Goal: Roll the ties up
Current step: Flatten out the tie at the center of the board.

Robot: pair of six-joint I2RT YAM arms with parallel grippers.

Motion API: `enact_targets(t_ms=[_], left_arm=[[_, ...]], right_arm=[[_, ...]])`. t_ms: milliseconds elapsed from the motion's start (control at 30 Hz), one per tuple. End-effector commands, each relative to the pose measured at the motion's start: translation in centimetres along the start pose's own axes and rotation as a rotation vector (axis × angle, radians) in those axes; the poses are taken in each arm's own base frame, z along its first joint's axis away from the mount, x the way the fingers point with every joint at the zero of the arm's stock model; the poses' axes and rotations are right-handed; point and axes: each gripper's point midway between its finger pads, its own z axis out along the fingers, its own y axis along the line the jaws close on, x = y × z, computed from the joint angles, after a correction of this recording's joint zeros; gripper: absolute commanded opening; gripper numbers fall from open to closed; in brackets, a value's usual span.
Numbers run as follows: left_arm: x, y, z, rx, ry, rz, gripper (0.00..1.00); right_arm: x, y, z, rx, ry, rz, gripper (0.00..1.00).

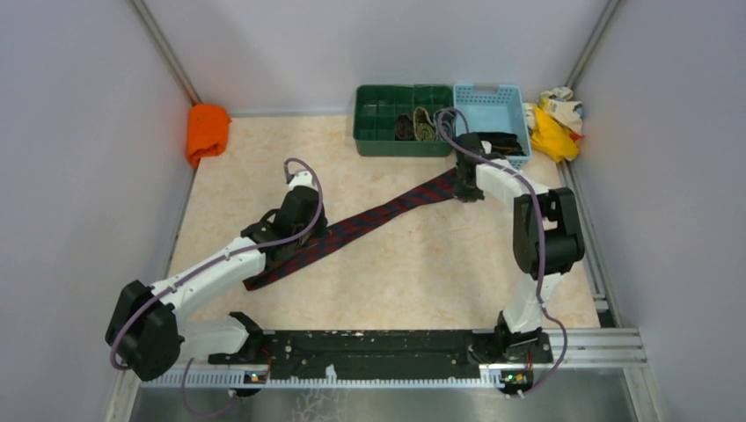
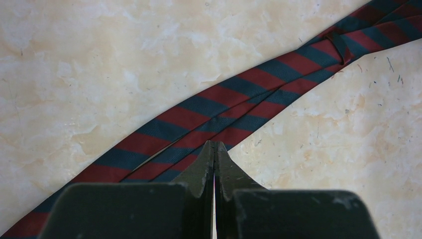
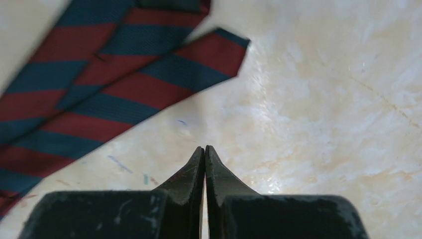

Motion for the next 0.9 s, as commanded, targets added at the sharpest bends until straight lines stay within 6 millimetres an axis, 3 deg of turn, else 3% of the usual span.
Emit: enact_targets(t_ms=[0,67,200,333,500,667,867], left_arm=[[-1.3,-0.8,-0.1,0.025,-0.037,-0.003,0.0],[-1.3,-0.7,-0.1,0.022,-0.041,-0.002,0.0],[-1.2,-0.7,0.0,0.023,-0.041,-0.003,0.0],[-1.0,-0.6,0.2,0.016,-0.031,0.004,0.0],[-1.2,-0.3,0.2,0.001,-0.039,0.009,0.0],[-1.3,-0.2,0.1,-0.006,-0.045,0.01,0.0],[-1.5,-0.6,0.0,0.016,-0.048,0.013,0.0]], right_arm=[[-6.2,3.9,-3.9,-0.117,-0.181,-0.011,0.0],[-7.3,5.0,-3.7,-0.125,-0.181,-0.02,0.0],[-7.9,6.7,-1.3,-0.132,-0.138,-0.027,0.0],[-7.4,8.1,1.4,-0.114,-0.081,-0.05,0.0],[-6.2,8.3,3.3,-0.094,-0.036,-0.054,0.0],[-3.7,6.0,3.5,-0.011,0.02,-0.071,0.0],[0.2,0.1,2.2,0.127,0.068,-0.065,0.0]])
